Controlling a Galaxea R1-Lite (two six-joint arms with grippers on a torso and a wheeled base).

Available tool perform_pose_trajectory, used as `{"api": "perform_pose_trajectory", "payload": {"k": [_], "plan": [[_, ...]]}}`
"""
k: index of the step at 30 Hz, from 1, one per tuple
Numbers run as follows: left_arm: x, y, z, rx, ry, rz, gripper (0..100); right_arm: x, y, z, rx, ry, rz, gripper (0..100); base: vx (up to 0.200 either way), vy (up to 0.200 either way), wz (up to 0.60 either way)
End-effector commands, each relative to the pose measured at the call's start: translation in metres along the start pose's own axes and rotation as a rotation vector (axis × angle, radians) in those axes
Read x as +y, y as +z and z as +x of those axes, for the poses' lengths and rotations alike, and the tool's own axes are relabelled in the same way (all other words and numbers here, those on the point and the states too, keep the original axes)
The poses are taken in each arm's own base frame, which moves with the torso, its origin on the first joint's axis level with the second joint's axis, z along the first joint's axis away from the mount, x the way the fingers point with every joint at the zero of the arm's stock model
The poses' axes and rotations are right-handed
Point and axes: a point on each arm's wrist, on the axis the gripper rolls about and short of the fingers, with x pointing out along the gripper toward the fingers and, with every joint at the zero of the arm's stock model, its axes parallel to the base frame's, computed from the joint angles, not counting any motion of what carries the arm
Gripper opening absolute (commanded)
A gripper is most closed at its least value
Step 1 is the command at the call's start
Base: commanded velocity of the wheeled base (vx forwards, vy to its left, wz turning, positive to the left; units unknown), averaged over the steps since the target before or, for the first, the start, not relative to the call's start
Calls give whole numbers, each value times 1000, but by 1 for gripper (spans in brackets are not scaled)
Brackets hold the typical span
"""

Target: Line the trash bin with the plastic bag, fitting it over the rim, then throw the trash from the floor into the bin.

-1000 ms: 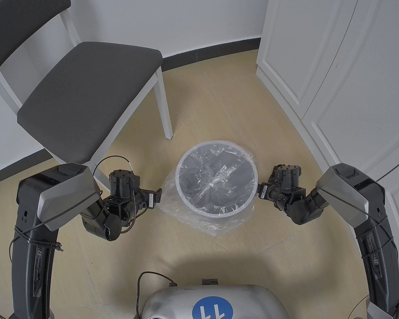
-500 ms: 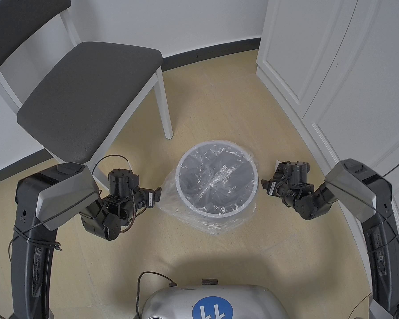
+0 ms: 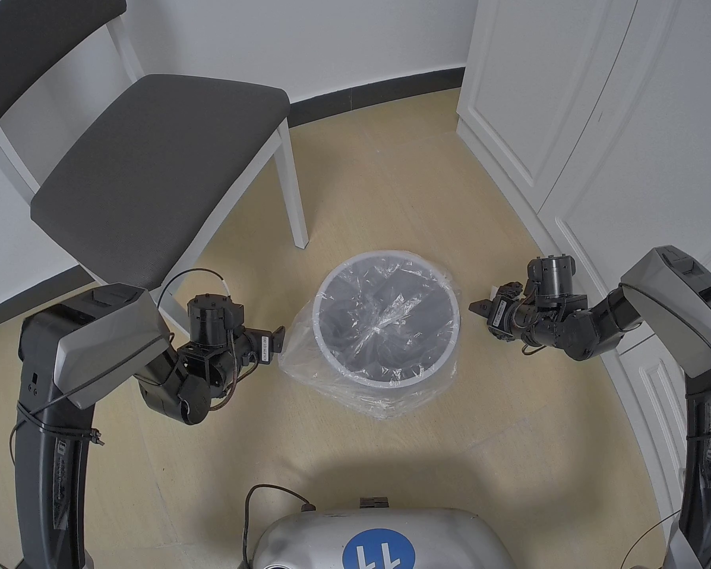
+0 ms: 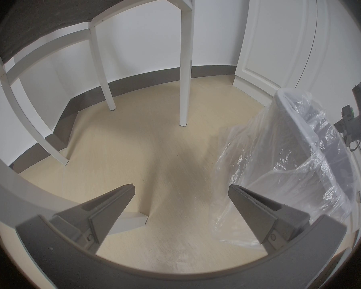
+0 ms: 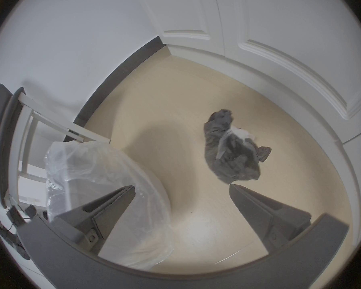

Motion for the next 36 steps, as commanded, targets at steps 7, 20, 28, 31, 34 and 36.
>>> {"api": "perform_pose_trajectory", "payload": {"k": [7, 20, 28, 31, 34, 36], "plan": [[1, 2, -1, -5, 3, -2, 100, 12, 0, -6, -2, 40, -5, 100, 0, 0, 0], [1, 2, 0, -10, 2, -1, 100, 10, -32, 21, 84, 58, 29, 100, 0, 0, 0], [0, 3, -1, -13, 1, -1, 100, 0, -42, 39, 89, 33, 36, 100, 0, 0, 0], [0, 3, -1, -13, 3, -1, 100, -1, -43, 40, 89, 32, 36, 100, 0, 0, 0], [0, 3, -1, -13, 0, 0, 100, -11, -49, 50, 98, 12, 41, 100, 0, 0, 0], [0, 3, -1, -13, 0, 0, 100, -13, -51, 52, 102, 9, 40, 100, 0, 0, 0]]}}
